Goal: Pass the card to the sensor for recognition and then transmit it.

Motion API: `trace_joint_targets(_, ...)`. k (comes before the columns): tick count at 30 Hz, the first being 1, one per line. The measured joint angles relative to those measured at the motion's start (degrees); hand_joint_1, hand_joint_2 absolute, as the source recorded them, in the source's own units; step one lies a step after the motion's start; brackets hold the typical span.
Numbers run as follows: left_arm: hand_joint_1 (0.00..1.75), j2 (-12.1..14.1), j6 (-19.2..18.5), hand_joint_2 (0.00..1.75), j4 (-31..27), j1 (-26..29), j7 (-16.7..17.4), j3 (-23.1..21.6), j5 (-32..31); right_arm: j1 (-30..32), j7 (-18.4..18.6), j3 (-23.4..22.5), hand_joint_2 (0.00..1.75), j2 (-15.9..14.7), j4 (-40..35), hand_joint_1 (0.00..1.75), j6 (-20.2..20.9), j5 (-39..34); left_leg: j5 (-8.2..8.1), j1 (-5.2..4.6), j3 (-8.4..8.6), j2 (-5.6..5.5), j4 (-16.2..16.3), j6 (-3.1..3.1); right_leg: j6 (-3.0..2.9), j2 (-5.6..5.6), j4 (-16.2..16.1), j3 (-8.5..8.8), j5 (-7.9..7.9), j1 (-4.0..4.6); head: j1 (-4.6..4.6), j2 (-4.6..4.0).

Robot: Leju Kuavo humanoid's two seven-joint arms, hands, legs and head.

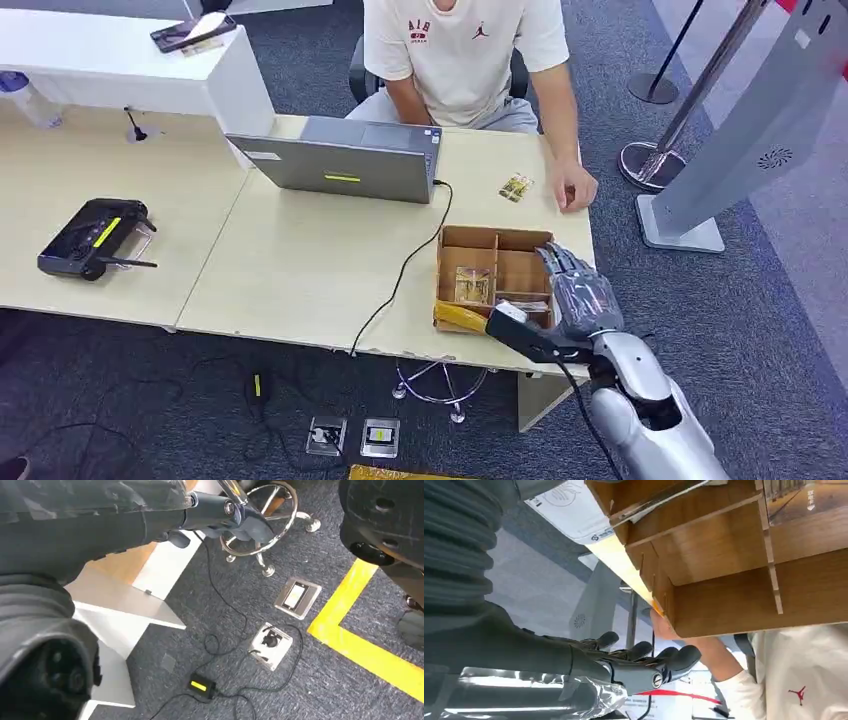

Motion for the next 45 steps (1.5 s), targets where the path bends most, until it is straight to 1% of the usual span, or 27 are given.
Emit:
trace_joint_targets(11, 0.0, 0.0, 0.4, 0.0, 0.0, 0.0, 0.0, 0.0, 0.2, -0.1, -1.1, 0.0, 1.75, 1.0, 2.0, 0.0, -1.0, 0.0, 0.0, 0.0, 0.0, 0.0, 0.0, 0.0, 0.0, -0.01, 0.0, 0.01, 0.0, 0.0, 0.02, 0.0)
trace_joint_targets(18, 0.0, 0.0, 0.7, 0.0, 0.0, 0.0, 0.0, 0.0, 0.1, -0.5, -2.1, 0.0, 1.75, 1.8, 4.0, 0.0, -3.7, 0.0, 0.0, 0.0, 0.0, 0.0, 0.0, 0.0, 0.0, -0.01, 0.0, 0.01, 0.0, 0.0, 0.0, 0.0)
trace_joint_targets(23, 0.0, 0.1, 1.3, 0.0, 0.0, 0.0, 0.0, 0.0, 0.0, -0.7, -2.3, 0.0, 1.75, 2.2, 4.9, 0.0, -4.7, -0.1, 0.0, 0.0, 0.0, 0.0, 0.0, 0.0, 0.0, 0.0, 0.0, 0.01, 0.0, 0.0, 0.0, 0.0)
trace_joint_targets(34, 0.0, 0.2, 1.5, 0.0, 0.1, 0.0, 0.0, 0.0, -0.4, -0.9, -2.8, 0.0, 1.75, 3.4, 6.6, 0.0, -5.8, -0.4, 0.0, 0.0, 0.0, 0.0, 0.0, 0.0, 0.0, 0.0, 0.0, 0.0, 0.0, 0.0, 0.02, 0.0)
trace_joint_targets(45, 0.0, 0.2, 1.8, 0.0, 0.3, 0.0, 0.2, -0.1, -0.5, -1.0, -3.0, 0.0, 1.75, 3.6, 8.3, 0.0, -6.3, -0.5, 0.0, 0.0, 0.0, 0.0, 0.0, 0.0, 0.0, 0.0, 0.0, 0.01, 0.0, 0.0, 0.02, 0.0)
